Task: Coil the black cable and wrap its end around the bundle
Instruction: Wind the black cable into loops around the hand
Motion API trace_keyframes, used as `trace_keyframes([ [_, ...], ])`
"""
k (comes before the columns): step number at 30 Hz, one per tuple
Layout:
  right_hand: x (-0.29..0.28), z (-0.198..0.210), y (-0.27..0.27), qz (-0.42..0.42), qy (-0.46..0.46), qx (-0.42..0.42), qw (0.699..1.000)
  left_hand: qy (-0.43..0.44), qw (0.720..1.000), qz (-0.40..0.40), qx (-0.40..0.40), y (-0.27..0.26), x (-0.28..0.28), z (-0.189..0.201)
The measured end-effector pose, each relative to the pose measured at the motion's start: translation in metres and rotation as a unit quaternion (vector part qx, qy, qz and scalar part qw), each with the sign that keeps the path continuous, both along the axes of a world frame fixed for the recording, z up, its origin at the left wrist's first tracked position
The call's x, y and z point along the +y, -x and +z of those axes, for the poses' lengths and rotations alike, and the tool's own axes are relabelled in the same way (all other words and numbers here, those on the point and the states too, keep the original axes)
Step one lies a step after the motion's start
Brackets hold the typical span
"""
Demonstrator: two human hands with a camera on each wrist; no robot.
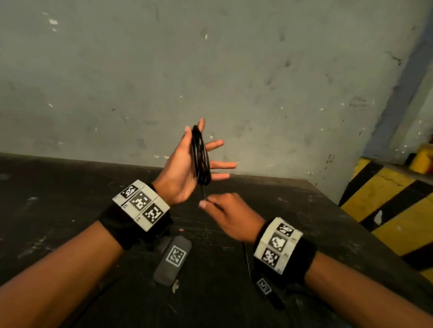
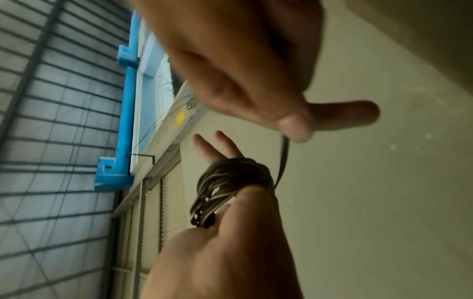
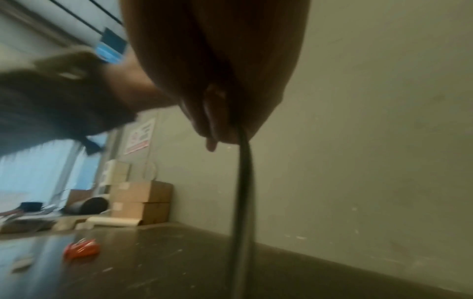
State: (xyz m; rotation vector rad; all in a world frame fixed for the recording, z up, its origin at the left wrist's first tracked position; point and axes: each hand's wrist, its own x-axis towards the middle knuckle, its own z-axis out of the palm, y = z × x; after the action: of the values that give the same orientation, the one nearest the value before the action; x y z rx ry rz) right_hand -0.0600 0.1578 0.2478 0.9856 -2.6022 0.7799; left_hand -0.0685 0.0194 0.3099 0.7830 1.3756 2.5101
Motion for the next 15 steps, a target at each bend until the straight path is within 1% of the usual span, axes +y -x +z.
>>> trace_keyframes([
  [4,-0.009,0.008,-0.016,-0.026,-0.038,-0.002,0.999,0.072,0.995,0.068,0.019,0.016,-0.005,-0.012],
  [8,-0.005,0.026,-0.032,-0.038,-0.106,0.011,0.994,0.186,0.974,0.12,0.052,0.019,-0.007,-0.028],
  [12,0.003,0.054,-0.038,-0.05,-0.173,0.011,0.984,0.284,0.945,0.134,0.091,0.013,-0.006,-0.04],
  [15,0.009,0.082,-0.04,-0.051,-0.224,0.038,0.973,0.339,0.932,0.096,0.091,0.006,-0.008,-0.048],
])
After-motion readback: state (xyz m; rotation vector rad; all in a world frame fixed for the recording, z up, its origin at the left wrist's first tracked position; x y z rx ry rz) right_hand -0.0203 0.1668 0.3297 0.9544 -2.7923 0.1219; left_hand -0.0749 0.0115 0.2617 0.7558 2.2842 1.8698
